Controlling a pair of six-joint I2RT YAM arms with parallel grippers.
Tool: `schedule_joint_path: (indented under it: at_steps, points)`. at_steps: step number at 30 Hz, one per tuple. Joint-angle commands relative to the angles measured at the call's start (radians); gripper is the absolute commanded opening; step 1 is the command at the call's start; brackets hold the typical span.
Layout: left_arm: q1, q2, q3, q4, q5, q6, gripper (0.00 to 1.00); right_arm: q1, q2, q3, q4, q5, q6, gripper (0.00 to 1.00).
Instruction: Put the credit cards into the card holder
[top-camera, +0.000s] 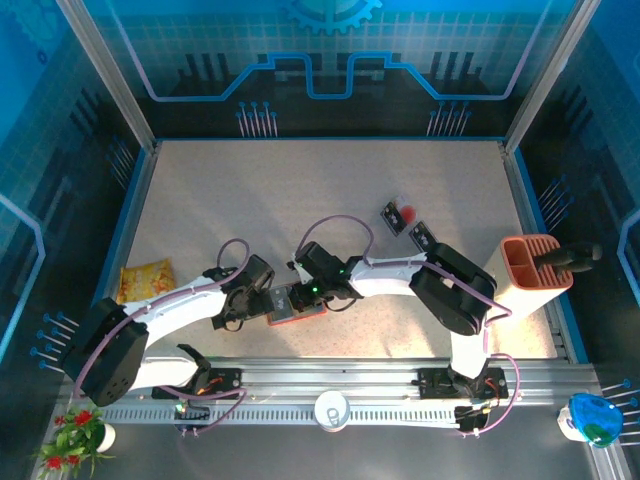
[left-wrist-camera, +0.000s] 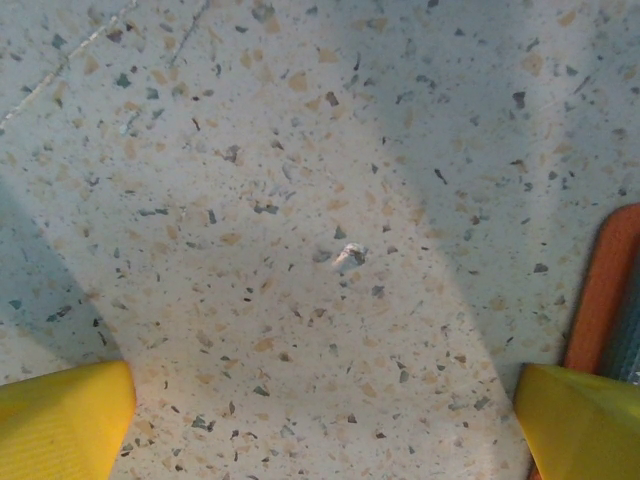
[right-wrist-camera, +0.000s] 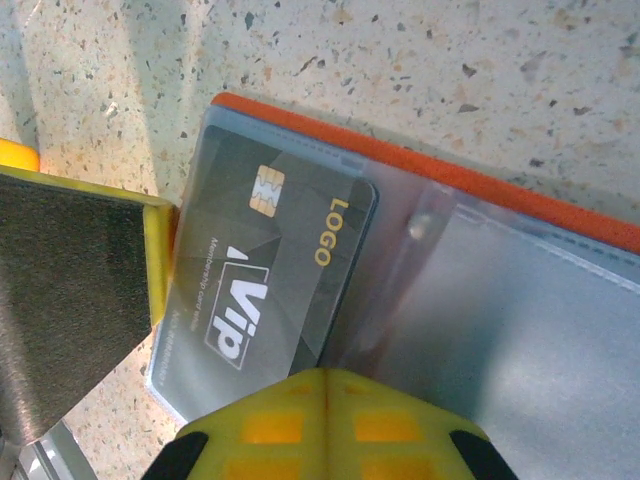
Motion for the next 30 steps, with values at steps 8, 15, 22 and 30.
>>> schedule_joint_path:
  at_steps: [8, 15, 22, 30]
  points:
    - [0.005, 0.025, -0.057, 0.067, 0.053, 0.013, 0.99, 0.062, 0.050, 0.075, -0.063, -0.014, -0.023, 0.00]
    - [0.006, -0.026, -0.049, 0.041, 0.042, 0.016, 0.99, 0.054, 0.004, 0.081, -0.092, -0.001, -0.037, 0.00]
    - [0.049, -0.140, 0.007, -0.052, 0.004, 0.044, 0.99, 0.001, -0.099, 0.045, -0.098, 0.006, -0.038, 0.05]
    - [0.084, -0.205, 0.088, -0.074, 0.024, 0.073, 0.99, -0.101, -0.187, -0.034, -0.073, -0.005, -0.054, 0.09]
